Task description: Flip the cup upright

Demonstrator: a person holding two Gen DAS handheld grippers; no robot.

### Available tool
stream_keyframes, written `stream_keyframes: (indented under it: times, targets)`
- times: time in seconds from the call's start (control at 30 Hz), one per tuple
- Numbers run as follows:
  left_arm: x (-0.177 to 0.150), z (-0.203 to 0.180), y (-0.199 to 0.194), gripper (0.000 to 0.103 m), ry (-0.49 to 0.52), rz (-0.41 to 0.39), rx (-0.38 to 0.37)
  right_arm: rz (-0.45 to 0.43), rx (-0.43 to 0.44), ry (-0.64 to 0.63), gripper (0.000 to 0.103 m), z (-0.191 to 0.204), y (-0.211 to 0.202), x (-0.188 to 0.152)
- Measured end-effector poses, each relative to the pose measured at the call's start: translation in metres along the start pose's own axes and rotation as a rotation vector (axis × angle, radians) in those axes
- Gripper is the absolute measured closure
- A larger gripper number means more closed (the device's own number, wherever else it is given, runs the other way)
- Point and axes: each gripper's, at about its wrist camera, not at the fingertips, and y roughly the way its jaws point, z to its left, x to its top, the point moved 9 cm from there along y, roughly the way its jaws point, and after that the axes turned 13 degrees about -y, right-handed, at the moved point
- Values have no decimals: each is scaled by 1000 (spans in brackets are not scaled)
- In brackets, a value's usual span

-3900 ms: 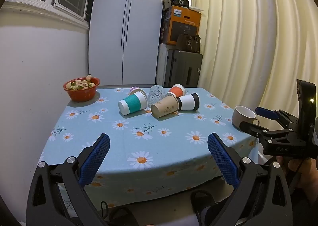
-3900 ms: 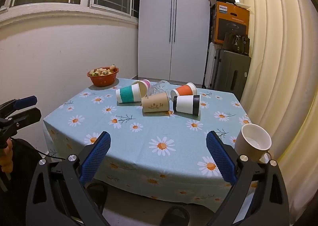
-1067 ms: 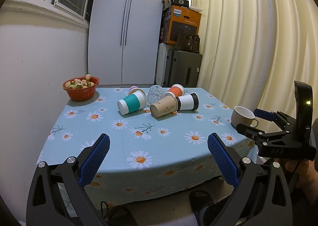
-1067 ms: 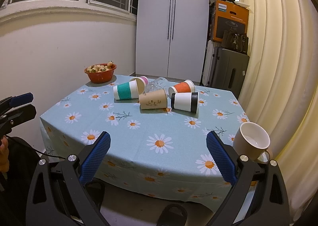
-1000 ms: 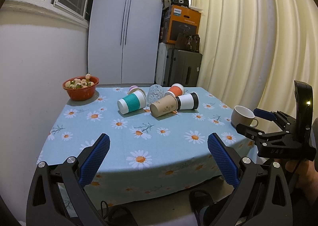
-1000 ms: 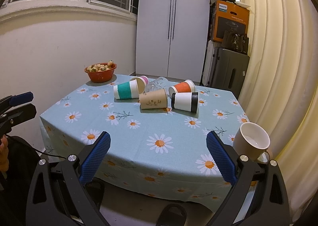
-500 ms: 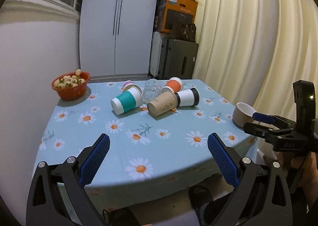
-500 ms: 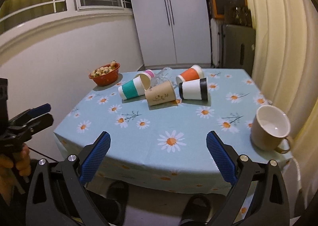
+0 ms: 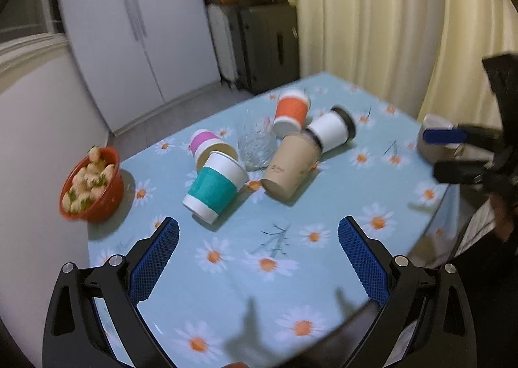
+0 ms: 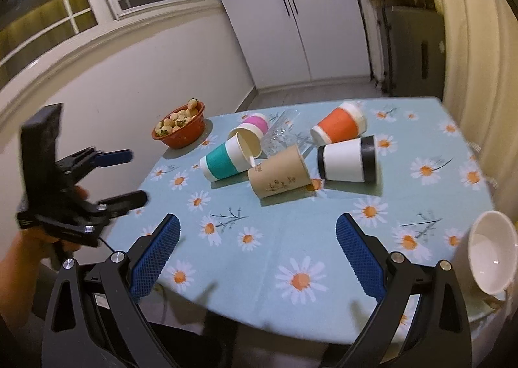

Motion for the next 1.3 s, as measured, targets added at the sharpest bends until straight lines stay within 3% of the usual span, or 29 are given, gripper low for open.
stream_keyframes:
  times: [0.17, 0.33, 0.5, 0.9, 1.17, 1.3]
  targets:
    - [15, 16, 50, 7, 63, 113, 13, 61, 70, 114, 7, -16, 25, 5]
    - [20, 31, 98, 7, 110, 209, 43, 54, 49, 122, 7, -27, 29, 5]
    - [24, 47, 132, 12, 146, 268, 67, 104, 61, 135, 7, -35, 41, -11]
    - [21, 52, 179, 15, 240, 353, 80, 126, 57, 141, 7, -47, 49, -22]
    - [11, 50, 192, 37, 288, 390, 95, 131, 45, 160, 7, -56, 49, -26]
    - [10, 50, 188, 37, 292, 385, 85, 140, 40, 149, 7, -56, 51, -27]
